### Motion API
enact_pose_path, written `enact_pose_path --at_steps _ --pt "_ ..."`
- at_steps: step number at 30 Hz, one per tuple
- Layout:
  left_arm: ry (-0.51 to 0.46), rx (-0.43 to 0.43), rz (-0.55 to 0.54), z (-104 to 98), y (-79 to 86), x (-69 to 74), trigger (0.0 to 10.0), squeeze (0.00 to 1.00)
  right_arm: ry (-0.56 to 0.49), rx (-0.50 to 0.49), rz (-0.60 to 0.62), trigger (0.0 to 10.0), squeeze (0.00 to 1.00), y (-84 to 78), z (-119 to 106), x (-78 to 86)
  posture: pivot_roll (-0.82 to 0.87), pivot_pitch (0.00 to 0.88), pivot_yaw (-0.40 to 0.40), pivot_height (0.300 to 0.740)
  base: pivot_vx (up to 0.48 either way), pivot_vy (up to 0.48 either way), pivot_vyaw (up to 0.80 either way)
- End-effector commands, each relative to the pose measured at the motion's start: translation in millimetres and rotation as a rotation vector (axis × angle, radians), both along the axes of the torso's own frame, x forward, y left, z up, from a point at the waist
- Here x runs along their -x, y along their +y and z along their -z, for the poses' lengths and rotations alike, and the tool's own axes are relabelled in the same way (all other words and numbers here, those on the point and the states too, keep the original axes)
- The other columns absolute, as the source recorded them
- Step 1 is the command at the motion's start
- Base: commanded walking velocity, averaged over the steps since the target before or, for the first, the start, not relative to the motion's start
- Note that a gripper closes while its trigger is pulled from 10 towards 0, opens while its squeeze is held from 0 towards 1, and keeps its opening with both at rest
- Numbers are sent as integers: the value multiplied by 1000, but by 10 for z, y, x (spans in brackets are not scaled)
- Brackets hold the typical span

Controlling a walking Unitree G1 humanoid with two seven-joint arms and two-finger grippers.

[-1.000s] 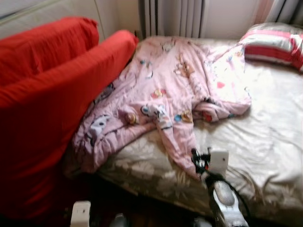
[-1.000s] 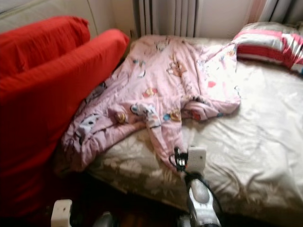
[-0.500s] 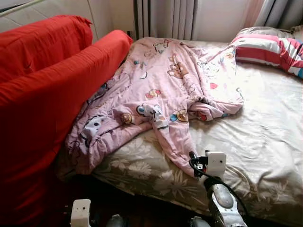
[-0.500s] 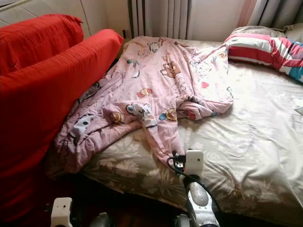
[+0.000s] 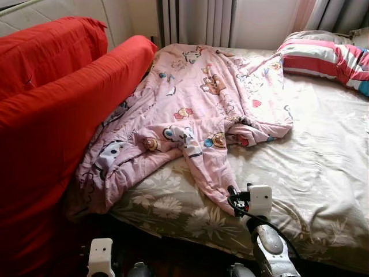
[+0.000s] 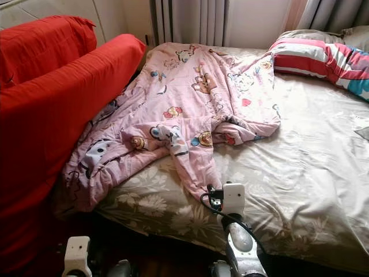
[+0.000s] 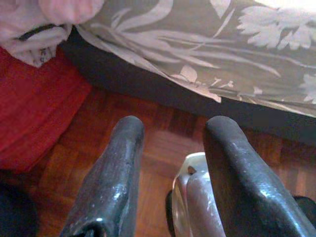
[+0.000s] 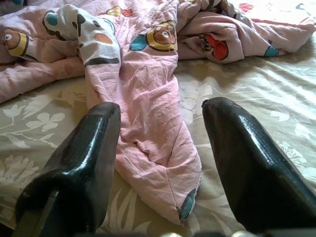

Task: Clean up the room

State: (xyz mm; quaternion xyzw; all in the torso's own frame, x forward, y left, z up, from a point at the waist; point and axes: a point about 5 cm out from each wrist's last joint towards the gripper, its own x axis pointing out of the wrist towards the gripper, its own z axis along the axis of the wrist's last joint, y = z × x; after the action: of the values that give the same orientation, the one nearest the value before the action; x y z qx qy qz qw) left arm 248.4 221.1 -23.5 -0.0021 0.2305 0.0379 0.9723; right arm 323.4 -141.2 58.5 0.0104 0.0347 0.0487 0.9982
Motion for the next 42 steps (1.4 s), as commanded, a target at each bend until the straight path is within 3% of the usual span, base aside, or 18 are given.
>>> enact_pose_path --at_steps 1,14,22,42 --pt "34 -5 -14 58 47 84 10000 0 25 -7 1 10000 0 14 64 44 4 215 35 610 0 0 0" --pt "27 -8 -7 35 57 63 10000 0 28 -3 -2 10000 0 19 73 51 24 211 49 610 264 0 0" --pt "39 -8 -10 59 62 89 10000 0 106 45 -5 10000 0 3 160 51 23 200 41 610 277 0 0" --pt "39 2 -4 61 39 82 10000 0 170 67 80 10000 0 -109 237 69 25 206 38 610 275 0 0"
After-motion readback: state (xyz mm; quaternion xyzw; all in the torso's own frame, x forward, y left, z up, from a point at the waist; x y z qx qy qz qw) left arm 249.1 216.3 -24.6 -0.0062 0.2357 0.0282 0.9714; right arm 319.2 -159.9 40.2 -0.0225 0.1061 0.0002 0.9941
